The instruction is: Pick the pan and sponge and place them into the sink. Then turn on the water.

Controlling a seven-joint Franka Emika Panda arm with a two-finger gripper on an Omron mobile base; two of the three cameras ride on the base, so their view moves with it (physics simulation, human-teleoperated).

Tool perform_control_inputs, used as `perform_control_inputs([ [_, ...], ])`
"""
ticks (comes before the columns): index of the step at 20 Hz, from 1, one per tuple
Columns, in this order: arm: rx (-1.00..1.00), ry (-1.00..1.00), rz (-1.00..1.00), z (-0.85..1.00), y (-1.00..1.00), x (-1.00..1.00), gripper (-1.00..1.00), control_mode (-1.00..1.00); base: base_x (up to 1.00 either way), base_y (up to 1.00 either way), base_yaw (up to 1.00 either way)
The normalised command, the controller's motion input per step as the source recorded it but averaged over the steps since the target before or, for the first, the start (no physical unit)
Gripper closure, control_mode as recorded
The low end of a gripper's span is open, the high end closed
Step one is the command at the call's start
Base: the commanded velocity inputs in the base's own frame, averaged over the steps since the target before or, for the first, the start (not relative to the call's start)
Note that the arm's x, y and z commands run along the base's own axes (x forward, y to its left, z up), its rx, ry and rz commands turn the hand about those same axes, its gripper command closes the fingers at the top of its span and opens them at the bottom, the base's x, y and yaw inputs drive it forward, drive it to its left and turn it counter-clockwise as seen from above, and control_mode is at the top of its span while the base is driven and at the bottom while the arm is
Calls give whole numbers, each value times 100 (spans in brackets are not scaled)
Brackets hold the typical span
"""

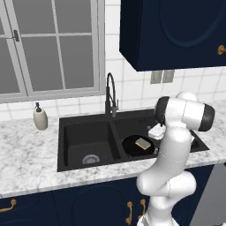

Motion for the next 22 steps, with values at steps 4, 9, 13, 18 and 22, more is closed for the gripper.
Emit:
perform_control_inputs([
  [4,0,-7,0,57,29,0,-100,-100,0,0,0],
  [9,0,-5,1,44,37,-1,-100,-100,0,0,0],
  [13,-1,-9,3,28,60,0,-100,-100,0,0,0],
  [18,-1,-7,2,24,54,0,-100,-100,0,0,0],
  [22,0,0,0,26,26,19,-100,-100,0,0,0],
])
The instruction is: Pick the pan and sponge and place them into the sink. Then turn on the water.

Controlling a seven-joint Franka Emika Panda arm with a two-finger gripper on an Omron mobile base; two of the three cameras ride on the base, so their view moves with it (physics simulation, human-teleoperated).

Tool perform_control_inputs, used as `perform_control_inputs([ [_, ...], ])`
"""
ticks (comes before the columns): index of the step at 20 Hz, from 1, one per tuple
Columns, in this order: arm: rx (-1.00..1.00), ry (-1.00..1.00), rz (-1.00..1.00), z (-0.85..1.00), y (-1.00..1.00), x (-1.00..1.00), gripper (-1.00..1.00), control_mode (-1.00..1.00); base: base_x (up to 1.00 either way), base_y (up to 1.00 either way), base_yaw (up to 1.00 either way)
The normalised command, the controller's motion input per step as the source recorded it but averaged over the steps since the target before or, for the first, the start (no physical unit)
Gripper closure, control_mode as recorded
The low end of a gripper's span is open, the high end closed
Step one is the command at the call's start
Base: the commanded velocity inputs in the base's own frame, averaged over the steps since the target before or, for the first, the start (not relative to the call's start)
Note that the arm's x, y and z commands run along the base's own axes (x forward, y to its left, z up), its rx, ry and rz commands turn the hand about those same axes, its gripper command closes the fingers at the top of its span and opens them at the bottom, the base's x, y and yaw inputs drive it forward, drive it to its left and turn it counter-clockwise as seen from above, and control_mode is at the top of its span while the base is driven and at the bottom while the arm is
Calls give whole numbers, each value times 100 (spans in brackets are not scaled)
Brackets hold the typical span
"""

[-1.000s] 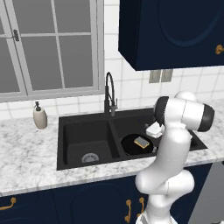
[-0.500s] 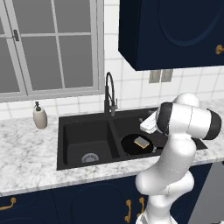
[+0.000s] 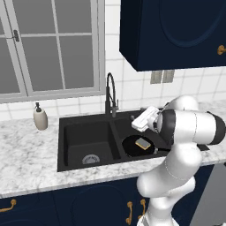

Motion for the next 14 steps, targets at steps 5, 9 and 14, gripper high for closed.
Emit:
perform_control_inputs([
  [5,0,3,0,17,15,35,-100,-100,0,0,0],
  [9,0,5,0,4,8,46,-100,-100,0,0,0],
  [14,0,6,0,0,0,48,-100,-100,0,0,0],
])
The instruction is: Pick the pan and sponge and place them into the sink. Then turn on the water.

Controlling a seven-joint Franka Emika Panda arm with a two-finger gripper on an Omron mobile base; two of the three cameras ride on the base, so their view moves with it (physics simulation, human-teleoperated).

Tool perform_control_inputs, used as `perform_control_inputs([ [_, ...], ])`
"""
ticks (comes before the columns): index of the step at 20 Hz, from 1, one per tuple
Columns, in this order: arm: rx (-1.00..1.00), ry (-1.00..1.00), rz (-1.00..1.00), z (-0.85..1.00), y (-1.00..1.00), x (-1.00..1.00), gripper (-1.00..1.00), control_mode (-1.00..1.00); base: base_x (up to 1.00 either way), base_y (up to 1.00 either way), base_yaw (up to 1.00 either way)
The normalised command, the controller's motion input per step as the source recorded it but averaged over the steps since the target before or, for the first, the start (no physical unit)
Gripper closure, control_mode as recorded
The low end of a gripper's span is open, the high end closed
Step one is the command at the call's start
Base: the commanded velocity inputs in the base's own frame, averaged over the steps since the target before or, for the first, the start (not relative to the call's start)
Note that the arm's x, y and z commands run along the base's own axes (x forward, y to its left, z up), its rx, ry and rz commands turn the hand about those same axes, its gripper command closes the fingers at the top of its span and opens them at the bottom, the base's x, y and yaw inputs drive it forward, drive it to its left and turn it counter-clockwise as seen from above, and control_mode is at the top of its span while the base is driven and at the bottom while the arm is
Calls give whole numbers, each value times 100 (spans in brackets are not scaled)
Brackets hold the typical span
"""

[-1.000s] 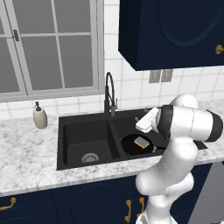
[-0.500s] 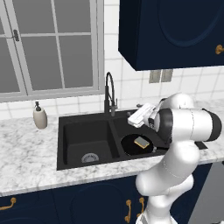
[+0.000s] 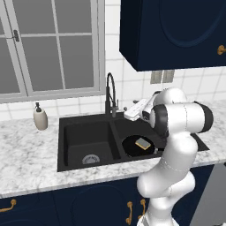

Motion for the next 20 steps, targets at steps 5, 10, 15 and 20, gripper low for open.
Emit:
perform_control_inputs([
  [5,0,7,0,-5,0,49,-100,-100,0,0,0],
  [10,0,6,0,-21,6,42,-100,-100,0,0,0],
  [15,0,1,0,-32,10,33,-100,-100,0,0,0],
  [20,0,0,0,-10,10,30,-100,-100,0,0,0],
])
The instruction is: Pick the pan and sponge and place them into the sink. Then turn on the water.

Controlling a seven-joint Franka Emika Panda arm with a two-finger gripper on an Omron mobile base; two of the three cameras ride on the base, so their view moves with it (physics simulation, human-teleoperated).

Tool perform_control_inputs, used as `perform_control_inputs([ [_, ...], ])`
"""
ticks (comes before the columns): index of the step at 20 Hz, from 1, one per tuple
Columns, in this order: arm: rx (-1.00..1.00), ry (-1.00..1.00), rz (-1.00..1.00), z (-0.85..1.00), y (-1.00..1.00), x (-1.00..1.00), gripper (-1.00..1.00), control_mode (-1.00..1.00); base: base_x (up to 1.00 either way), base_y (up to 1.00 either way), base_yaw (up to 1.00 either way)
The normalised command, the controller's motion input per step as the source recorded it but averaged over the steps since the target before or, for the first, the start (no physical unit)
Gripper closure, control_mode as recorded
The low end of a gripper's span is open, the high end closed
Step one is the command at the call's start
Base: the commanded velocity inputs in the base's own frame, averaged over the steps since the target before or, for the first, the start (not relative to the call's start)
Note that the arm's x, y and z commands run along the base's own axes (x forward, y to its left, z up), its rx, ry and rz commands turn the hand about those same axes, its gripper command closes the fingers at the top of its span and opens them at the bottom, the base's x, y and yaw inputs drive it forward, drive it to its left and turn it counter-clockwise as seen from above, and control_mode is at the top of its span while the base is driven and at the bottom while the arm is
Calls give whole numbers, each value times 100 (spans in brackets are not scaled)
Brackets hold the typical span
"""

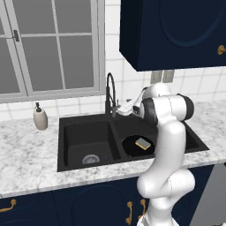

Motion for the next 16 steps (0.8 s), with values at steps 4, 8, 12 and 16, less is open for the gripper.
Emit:
perform_control_inputs([
  [4,1,0,0,0,15,37,-100,-100,0,0,0],
  [8,1,0,-1,0,8,39,-100,-100,0,0,0],
  [12,0,0,-4,-9,0,42,-100,-100,0,0,0],
  [16,1,0,-3,-15,0,47,-100,-100,0,0,0],
])
